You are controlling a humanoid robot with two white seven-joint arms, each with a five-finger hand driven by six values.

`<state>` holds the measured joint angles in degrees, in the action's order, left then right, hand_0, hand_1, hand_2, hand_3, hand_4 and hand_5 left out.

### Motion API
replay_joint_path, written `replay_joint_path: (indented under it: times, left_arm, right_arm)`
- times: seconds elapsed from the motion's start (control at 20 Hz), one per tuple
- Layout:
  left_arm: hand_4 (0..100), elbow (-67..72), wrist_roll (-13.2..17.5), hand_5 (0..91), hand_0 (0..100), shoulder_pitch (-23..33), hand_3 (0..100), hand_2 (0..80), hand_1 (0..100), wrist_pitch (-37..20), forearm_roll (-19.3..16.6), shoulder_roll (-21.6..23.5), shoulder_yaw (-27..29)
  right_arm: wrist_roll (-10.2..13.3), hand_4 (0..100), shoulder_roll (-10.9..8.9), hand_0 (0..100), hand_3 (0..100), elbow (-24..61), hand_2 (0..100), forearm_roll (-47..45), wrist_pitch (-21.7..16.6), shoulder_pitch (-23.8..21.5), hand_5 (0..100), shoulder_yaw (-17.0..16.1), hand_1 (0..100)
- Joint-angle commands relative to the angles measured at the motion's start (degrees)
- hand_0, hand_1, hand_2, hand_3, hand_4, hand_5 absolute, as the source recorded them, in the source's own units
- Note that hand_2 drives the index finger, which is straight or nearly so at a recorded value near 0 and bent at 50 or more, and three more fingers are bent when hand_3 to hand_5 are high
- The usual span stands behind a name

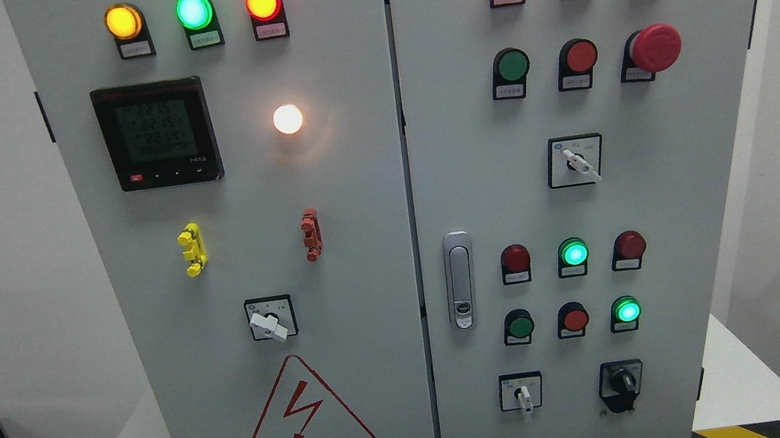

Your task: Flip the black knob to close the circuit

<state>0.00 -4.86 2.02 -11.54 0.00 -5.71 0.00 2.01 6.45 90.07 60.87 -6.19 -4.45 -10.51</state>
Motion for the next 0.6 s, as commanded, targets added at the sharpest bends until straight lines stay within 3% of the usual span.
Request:
replay_joint_path:
  times: [0.0, 0.55]
  left_arm:
    - [0, 1.23, 0.02, 0.0, 0, 0.0, 0, 0.0, 0, 0.03, -1.23, 0.0, -1.14]
    - [0, 1.23, 0.02, 0.0, 0, 0.0, 0, 0.0, 0, 0.03, -1.23, 0.0, -1.14]
  right_arm:
    - [-1.65, 76, 0.84, 0, 95, 8.54, 79, 3.02, 1.61, 1.9, 76, -2.32, 15]
    - [-4.38, 76, 0.93, 0, 94, 10.22, 78, 8.2, 7.32, 6.82, 75, -1.62, 14]
